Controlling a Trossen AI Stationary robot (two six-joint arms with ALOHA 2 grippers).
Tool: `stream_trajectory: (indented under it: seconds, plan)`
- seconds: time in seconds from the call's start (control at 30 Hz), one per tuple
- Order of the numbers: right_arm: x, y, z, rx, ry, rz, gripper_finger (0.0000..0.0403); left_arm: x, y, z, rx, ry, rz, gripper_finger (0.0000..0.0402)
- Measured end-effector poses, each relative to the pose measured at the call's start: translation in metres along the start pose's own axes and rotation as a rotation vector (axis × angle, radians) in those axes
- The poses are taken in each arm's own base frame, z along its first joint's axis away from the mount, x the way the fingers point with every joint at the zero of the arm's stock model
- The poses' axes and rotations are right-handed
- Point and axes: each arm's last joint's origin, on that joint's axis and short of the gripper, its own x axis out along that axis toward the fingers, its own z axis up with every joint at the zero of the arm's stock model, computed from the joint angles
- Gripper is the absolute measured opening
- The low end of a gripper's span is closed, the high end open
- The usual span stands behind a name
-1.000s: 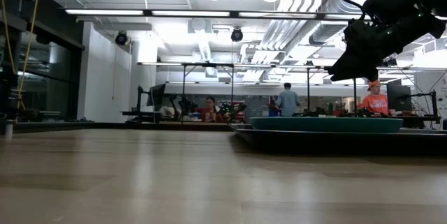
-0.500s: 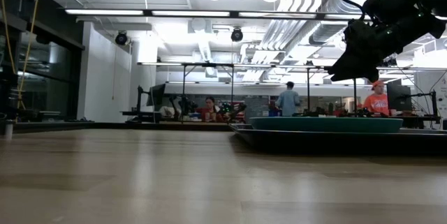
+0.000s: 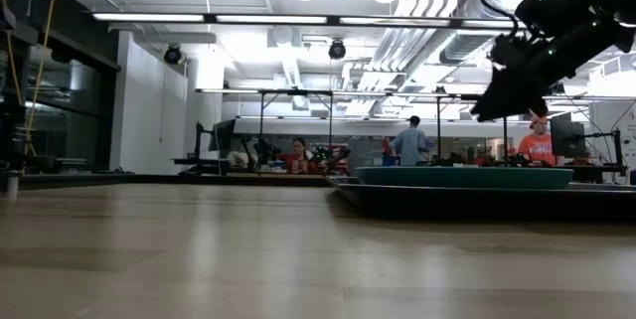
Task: Pick and place plate/cup/fork/spoon on tray
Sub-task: Put the blue cup on the black serving tray to the top left of the yellow spoon
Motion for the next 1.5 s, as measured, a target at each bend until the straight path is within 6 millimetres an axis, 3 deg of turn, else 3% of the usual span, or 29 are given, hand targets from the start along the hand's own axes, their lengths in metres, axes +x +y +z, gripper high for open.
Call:
stream_trajectory:
  seconds: [0.2,1.13,1.5]
  plan:
    - [-0.0004,-0.0039,-0.0081,-0.019,0.074,-0.102,0.0142,0.0001,0.0,0.0002,-0.013,-0.006,0.002,0.025]
    - [-0.0002,-0.0022,-0.0059,-0.026,0.055,-0.054,0.0142,0.0001,-0.0002,0.0,0.001,0.001,-0.001,0.025]
    - [-0.0003,-0.0042,-0.0056,-0.013,0.045,-0.121,0.0142,0.0,-0.0006,-0.0016,0.001,0.056,-0.019,0.025]
